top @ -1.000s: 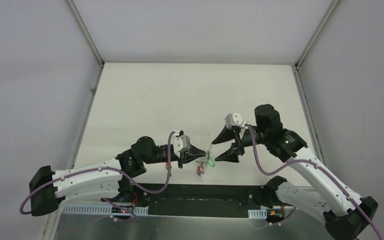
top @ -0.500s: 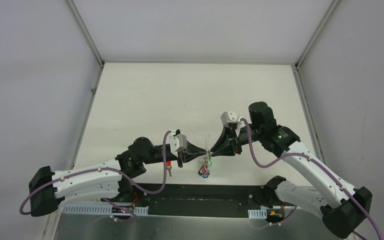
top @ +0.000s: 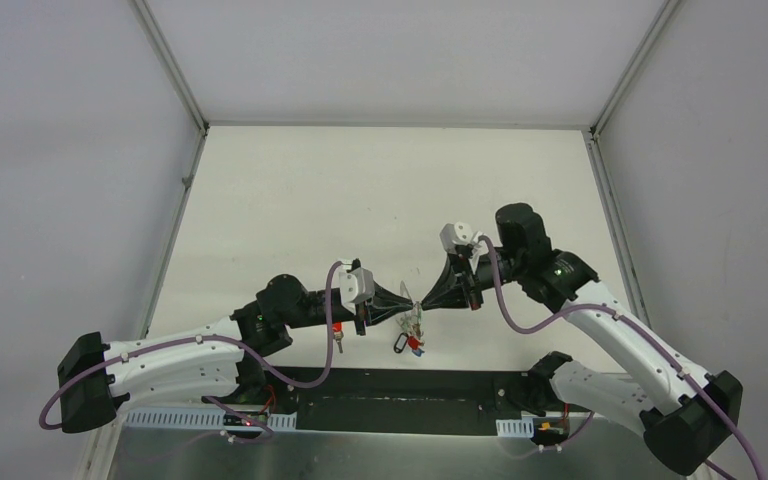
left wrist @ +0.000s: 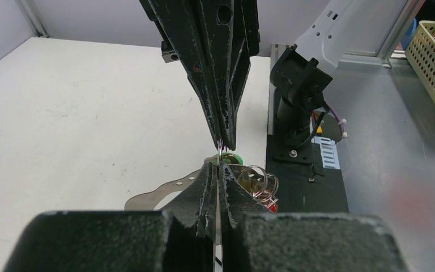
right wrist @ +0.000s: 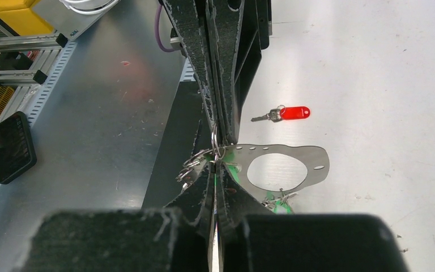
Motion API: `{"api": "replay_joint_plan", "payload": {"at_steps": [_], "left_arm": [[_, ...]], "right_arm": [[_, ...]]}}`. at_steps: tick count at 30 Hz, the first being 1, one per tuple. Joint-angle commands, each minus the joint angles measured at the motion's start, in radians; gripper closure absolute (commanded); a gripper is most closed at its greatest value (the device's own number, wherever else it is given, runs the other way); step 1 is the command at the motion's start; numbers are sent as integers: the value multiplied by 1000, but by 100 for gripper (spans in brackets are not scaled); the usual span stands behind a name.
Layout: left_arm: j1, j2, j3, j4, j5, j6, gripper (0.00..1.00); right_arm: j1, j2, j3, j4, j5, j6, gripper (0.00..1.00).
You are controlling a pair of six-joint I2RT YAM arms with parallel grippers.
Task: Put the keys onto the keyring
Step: Adjust the key on the keyring.
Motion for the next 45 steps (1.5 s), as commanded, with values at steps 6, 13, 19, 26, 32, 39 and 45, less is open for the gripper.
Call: {"api": "replay_joint_plan", "payload": {"at_steps": [6, 13, 19, 26, 32, 39, 45], "left_arm": [[-10, -13, 3, 106, 3, -13, 100], [-11, 7, 7, 118, 7, -15, 100], [-10, 20, 18, 114, 6, -6, 100], [-10, 25, 36, 83, 2, 4, 100], [-9, 33, 42, 78, -11, 16, 100], [-10, 18, 55, 16, -29, 30, 100], [-10, -23, 68, -73, -67, 44, 100]], "right_arm": [[-3, 13, -7, -51, 10, -71, 100], [-3, 38, -2, -63, 2, -74, 100], [-3, 68, 13, -49, 21, -38, 100], [-3, 48, 5, -15, 80, 4, 83], [-4, -64, -30, 31, 197, 9, 42], [-4, -186, -66, 81, 347, 12, 1], [-3, -201, -70, 96, 378, 23, 0]]}}
